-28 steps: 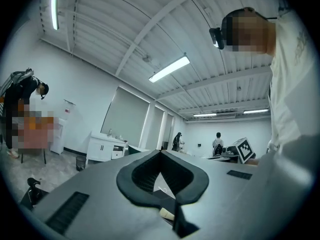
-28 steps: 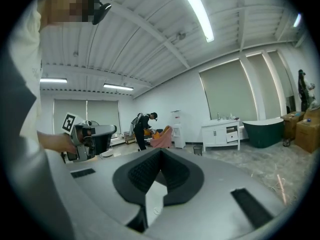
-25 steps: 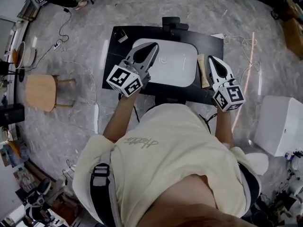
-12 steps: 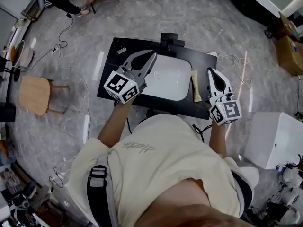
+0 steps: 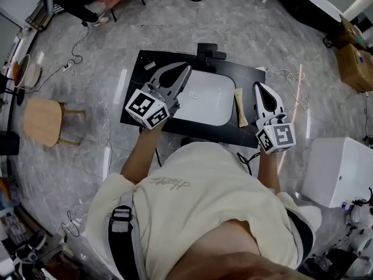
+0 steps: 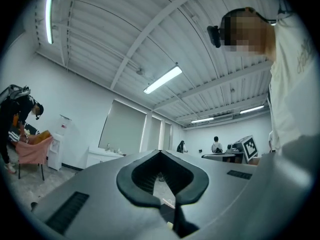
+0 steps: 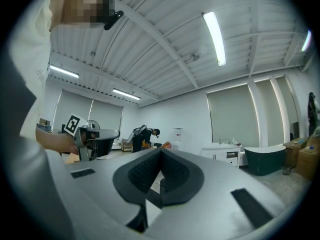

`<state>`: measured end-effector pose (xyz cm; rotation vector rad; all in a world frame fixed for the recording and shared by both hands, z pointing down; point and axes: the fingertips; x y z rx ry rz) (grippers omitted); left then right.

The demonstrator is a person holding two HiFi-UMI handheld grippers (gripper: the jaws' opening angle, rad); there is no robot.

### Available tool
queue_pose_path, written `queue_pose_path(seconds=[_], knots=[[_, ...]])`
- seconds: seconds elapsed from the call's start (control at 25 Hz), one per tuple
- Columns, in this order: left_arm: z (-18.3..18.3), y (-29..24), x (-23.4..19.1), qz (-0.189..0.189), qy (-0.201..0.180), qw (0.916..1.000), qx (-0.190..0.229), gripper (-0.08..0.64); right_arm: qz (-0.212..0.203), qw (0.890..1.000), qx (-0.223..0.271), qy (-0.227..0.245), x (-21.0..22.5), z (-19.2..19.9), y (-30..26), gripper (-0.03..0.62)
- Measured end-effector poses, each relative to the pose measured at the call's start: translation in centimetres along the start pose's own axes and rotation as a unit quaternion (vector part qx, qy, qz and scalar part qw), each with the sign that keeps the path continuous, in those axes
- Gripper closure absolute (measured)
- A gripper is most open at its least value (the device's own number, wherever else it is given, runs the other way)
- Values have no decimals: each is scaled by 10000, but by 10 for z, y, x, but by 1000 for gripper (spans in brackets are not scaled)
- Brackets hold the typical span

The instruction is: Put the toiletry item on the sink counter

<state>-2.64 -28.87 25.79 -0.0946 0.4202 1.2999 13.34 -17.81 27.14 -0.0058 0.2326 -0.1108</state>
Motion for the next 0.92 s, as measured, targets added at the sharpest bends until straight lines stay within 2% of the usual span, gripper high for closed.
queue_pose_path(seconds=[0.4,0.6,0.72,0.92], knots=[[-4,-11,3,55,-2,10000,55,557,46,10000,76,-20,-2,-6,9,597],[7,-21,15,204,-267,9992,-195,557,17,10000,88,-43,-6,0,19,597],[15,-27,14,193,-301,9990,-276,557,10,10000,81,-53,0,-1,22,598],[-2,-35,13,282,-449,9984,-213,557,132,9997,209,59,9,-11,18,597]])
Point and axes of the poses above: the fingertips, and each gripper's own axes: y backward along the fingers, x to its right, z out of its underside, and after that the axes turned 13 degrees about y, right-handed
